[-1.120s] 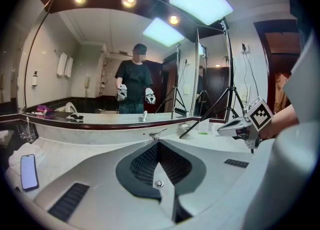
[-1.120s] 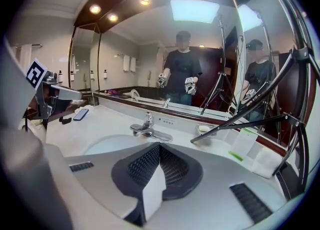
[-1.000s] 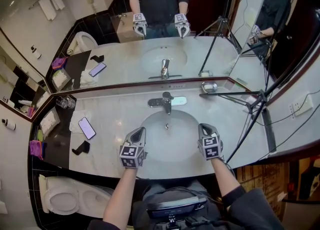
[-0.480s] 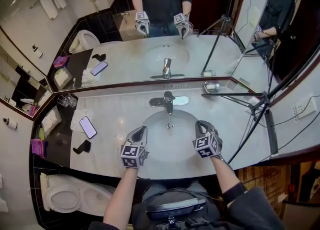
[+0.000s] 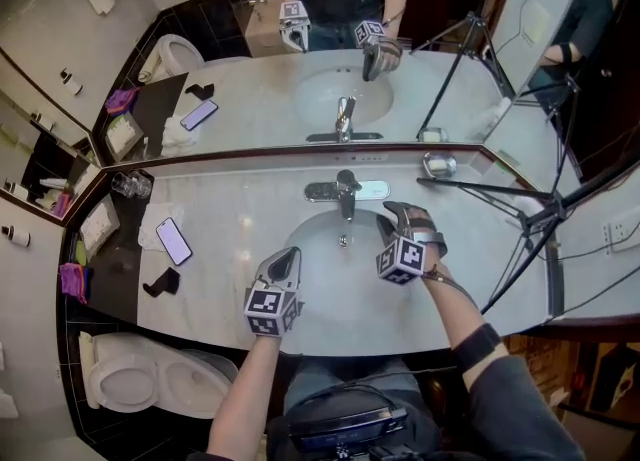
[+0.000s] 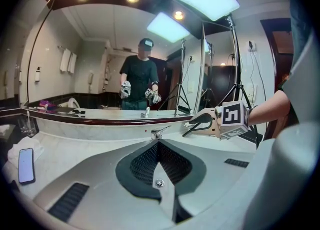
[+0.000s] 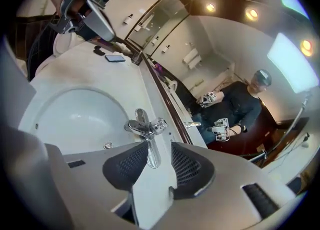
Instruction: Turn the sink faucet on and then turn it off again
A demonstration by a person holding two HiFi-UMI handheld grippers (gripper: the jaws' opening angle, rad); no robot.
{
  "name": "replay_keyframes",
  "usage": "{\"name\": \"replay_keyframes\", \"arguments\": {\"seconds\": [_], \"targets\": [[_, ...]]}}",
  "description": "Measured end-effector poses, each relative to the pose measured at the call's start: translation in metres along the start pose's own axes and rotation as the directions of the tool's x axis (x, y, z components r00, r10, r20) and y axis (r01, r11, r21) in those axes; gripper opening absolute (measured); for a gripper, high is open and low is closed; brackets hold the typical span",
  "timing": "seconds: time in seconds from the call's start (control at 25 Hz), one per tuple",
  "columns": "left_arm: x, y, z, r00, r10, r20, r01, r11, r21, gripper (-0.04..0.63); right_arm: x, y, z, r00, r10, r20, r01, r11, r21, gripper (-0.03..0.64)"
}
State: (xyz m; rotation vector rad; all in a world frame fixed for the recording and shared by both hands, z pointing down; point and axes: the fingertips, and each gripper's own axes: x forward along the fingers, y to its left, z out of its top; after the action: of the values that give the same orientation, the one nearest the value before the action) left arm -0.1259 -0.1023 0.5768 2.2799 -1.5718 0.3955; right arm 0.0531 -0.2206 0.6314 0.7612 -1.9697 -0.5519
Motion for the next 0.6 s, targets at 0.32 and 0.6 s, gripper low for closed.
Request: {"name": "replay_keyframes", "arguments": {"seconds": [0.32, 0.6], "targets": [[0.011, 0.011, -0.019, 1.0, 0.01, -0.024, -0.01, 1.0, -0.029, -0.012, 0.056, -0.012, 0.022, 1.0, 0.029, 0.003, -0.028, 0.98, -0.197, 0.233], [0.013, 0.017, -0.03, 0.999, 0.019, -0.039, -0.021, 0.999, -0.048, -0.012, 0.09, -0.003, 0.038, 0.996, 0.086, -0.011, -0.084, 0.923, -0.376, 0.232]]}}
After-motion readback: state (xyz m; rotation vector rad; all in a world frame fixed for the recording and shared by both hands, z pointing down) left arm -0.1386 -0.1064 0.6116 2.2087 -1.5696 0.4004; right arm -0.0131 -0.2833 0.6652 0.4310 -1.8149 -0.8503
